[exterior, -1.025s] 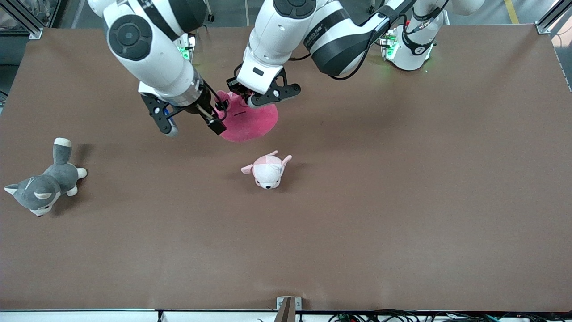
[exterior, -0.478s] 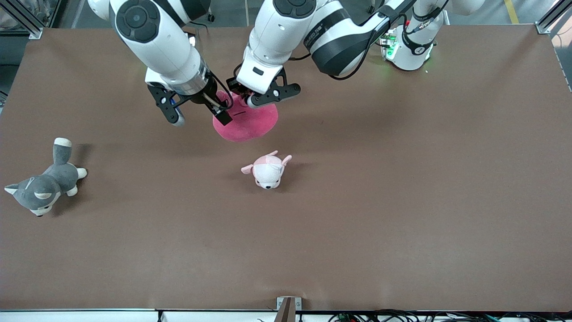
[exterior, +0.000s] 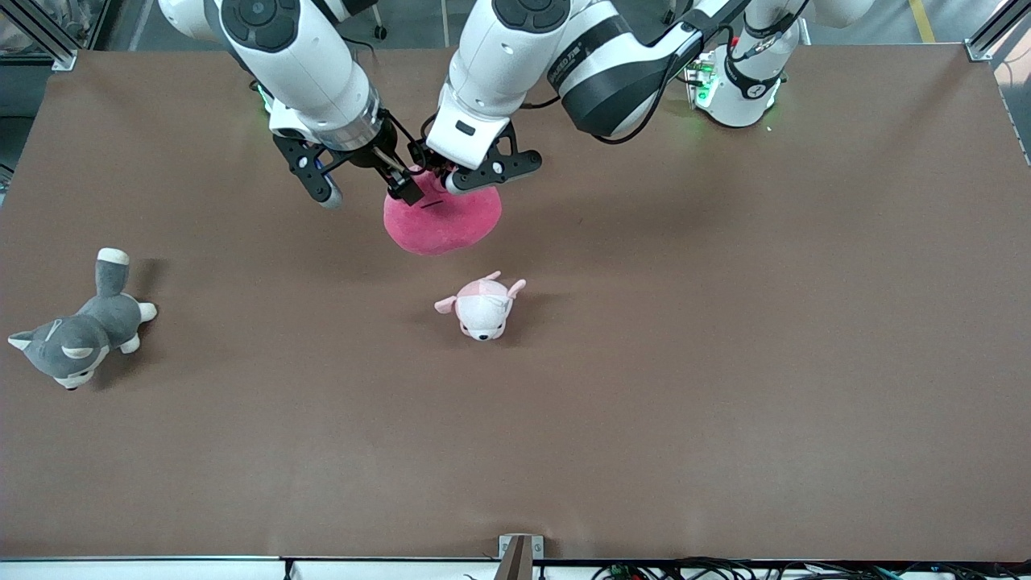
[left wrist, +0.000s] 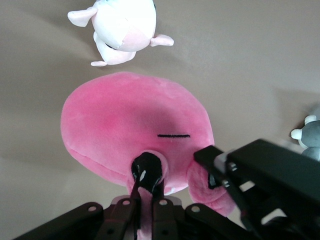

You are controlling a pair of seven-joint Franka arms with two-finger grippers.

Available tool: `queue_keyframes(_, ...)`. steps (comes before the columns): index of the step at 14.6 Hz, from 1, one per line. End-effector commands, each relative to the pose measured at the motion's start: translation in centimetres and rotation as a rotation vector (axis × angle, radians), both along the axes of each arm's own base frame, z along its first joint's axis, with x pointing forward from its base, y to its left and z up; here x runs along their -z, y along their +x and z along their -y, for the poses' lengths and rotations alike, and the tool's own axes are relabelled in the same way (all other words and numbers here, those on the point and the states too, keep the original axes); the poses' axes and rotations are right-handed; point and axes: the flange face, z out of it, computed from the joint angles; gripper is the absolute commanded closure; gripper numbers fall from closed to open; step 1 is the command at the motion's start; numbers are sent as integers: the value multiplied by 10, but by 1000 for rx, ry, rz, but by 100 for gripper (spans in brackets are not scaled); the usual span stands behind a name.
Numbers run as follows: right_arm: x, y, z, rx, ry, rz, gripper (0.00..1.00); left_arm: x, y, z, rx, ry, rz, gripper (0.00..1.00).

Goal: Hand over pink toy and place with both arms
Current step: 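Grasp the pink plush with the right gripper beside the left gripper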

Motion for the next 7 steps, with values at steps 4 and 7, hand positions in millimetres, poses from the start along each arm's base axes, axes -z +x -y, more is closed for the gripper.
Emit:
queue_keyframes(4,-3,-7,5,18,23,-4,50,-7,-1,3,-18,-17,-2,100)
queue_keyframes(7,-4,-5,8,23,25,-4,82,-7,0,3,-19,-16,0,100)
